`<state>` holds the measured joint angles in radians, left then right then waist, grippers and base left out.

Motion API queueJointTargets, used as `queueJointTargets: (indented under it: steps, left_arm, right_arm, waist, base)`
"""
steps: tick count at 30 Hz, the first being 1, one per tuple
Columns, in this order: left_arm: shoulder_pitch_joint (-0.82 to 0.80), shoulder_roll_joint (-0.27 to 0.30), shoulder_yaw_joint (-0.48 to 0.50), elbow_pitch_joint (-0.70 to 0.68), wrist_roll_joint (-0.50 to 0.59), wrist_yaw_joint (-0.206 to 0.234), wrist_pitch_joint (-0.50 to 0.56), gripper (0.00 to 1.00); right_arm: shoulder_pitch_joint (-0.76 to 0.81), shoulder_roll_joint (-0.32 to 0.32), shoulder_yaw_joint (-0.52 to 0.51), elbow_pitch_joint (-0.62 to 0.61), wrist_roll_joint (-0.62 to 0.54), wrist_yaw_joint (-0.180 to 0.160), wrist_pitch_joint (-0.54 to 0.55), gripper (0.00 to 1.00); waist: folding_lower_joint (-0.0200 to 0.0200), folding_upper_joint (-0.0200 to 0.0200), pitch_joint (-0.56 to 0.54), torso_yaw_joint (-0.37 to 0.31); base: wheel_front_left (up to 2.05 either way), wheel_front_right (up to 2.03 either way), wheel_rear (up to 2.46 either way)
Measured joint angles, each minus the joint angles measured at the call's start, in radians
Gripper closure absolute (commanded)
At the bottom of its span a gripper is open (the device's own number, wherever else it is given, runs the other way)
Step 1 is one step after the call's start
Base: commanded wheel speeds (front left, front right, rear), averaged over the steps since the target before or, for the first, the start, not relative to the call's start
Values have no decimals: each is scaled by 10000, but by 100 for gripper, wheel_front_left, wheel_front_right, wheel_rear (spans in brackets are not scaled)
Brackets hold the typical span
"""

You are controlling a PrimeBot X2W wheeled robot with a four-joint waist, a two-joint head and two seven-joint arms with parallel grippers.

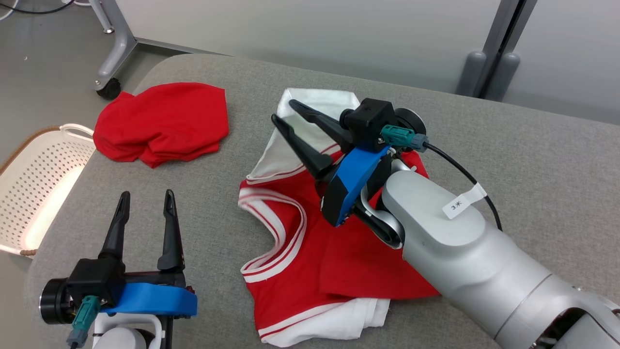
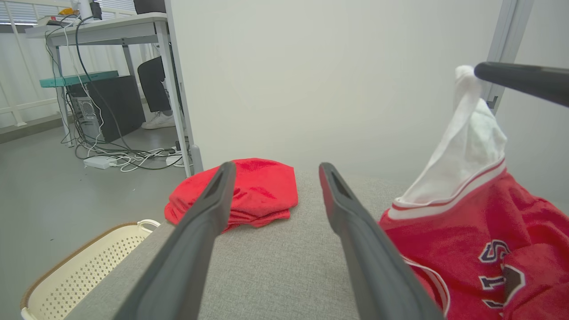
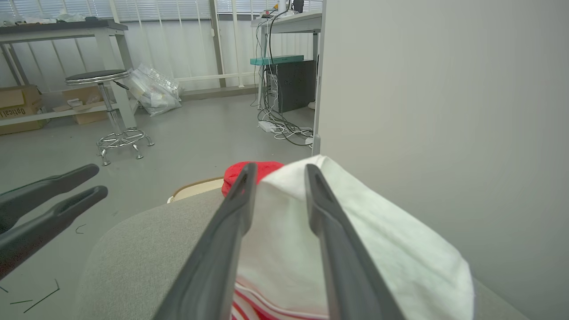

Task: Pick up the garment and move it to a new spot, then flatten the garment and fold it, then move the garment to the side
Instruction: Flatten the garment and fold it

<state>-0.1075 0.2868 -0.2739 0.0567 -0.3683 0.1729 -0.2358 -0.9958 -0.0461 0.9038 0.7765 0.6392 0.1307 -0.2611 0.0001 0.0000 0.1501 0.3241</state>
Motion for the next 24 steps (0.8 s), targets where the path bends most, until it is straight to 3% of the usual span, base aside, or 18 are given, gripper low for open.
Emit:
queueJointTargets:
  steps: [6,12,19,24]
  left_arm:
    - [35,54,128,138,-21,35,-84,0]
    - [51,136,196,115,-21,59,-128,0]
    - [231,238,245,-19,-15,165,-121,0]
    - [483,341,314,-169,-40,268,-63,0]
  right_arm:
    - [-52,-10,290,539,393,0,-2,0]
    - [-17,-75,-986,989,-35,0,-2,0]
    - [1542,-1421,-2788,401,-915,0,-8,0]
    - [3195,-2138,-3452,-90,-1187,0,-10,0]
  waist:
    - [-1,0,79,-226]
    - [-1,0,0,-765]
    - [-1,0,-250,-1340]
    - [-2,0,-479,-1612]
  base:
    - [0,0,0]
    - [0,0,0]
    - [0,0,0]
    - [0,0,0]
